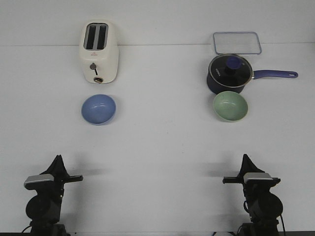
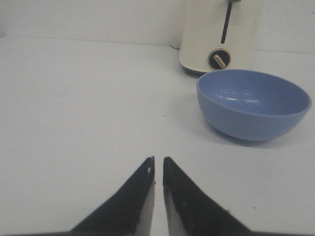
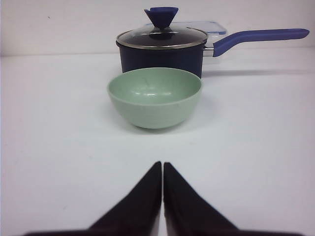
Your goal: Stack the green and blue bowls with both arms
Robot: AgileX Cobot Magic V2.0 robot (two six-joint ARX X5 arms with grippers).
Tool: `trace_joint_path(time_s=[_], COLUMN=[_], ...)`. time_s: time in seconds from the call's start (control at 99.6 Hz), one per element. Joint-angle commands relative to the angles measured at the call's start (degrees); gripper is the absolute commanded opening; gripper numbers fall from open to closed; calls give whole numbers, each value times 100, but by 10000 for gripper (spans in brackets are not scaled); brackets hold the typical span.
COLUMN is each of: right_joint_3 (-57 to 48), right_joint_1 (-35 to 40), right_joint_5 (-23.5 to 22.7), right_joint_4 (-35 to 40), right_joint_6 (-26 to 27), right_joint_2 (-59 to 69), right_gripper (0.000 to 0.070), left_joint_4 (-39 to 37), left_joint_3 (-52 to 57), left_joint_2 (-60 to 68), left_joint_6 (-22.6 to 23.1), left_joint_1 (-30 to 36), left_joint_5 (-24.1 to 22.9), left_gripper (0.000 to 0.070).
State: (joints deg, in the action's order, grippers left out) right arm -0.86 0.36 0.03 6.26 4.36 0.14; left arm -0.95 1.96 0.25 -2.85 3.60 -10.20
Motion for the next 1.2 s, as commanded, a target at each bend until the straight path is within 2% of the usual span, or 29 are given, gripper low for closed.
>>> trace_joint_path(time_s=[0.0,0.964,1.074,1.195], right_joint_3=[11,11,11,11], right_joint_1=[4,7,7,7], right_joint_5=[-7,-11,-28,-35], right_joint_4=[-70,-70,-66,-63], right_joint_6=[50,61,269,726], right_joint_2=[-7,-7,-7,-7], right_gripper=[6,6,6,6], left_joint_4=[-85,-85,-85,-85], left_joint_3=[-114,-114,-114,-114], left_joint_2=[-7,-7,-7,-7], left_joint_6=[46,46,46,46], left_joint_1=[0,0,0,0], left_joint_5=[17,17,17,17], left_gripper=[15,15,14,15])
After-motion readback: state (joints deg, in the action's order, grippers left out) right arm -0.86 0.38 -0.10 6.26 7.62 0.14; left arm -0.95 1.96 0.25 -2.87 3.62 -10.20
